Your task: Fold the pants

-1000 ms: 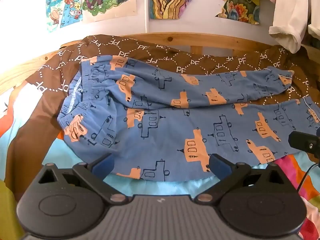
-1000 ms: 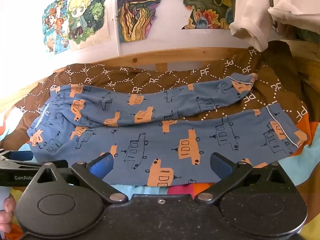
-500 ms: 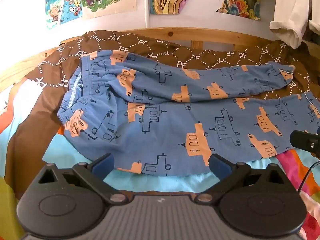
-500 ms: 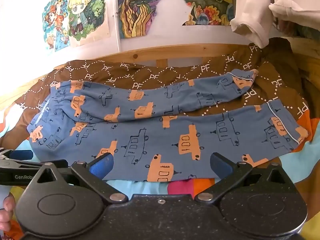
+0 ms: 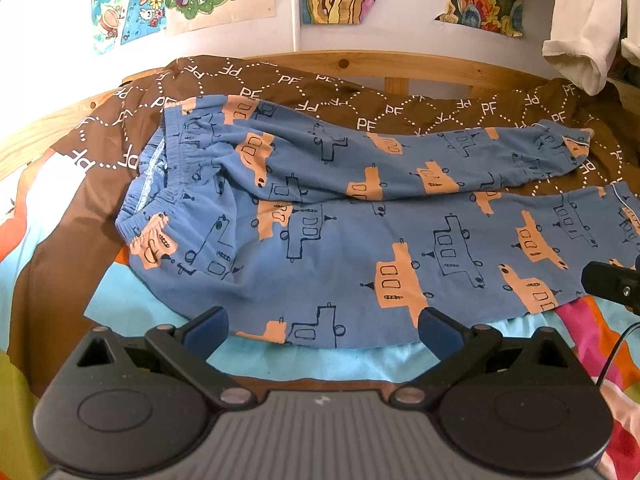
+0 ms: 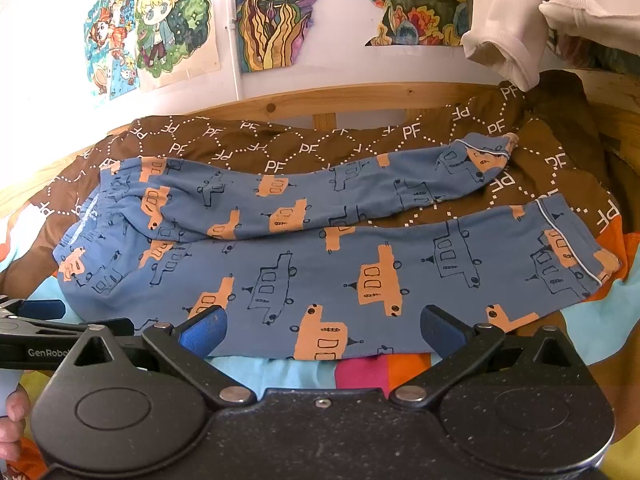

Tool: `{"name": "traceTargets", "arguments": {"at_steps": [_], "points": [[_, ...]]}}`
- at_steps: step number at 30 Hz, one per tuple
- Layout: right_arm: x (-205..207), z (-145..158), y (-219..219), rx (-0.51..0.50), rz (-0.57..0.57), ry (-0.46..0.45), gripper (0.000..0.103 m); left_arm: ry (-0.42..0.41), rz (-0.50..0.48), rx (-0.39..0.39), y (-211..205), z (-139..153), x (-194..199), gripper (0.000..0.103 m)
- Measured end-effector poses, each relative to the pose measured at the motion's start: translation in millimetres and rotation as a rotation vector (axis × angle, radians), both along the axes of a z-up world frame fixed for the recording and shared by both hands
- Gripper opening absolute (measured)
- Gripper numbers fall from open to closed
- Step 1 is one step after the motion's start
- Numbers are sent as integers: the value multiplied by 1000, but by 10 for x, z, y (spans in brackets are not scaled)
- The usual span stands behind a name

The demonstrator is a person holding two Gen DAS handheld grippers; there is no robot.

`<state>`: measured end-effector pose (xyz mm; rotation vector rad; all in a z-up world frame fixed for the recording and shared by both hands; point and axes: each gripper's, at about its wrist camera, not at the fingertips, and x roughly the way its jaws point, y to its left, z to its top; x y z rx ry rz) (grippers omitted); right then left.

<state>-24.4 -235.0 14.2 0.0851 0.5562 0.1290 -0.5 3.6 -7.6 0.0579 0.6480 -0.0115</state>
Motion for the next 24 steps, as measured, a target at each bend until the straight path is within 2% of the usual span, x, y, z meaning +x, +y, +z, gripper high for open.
{"name": "traceTargets", "arguments": {"at_steps": [24], "points": [[20,-38,-18,-8,1,3,102,9,-4,4,-3,-42,14,103]]}}
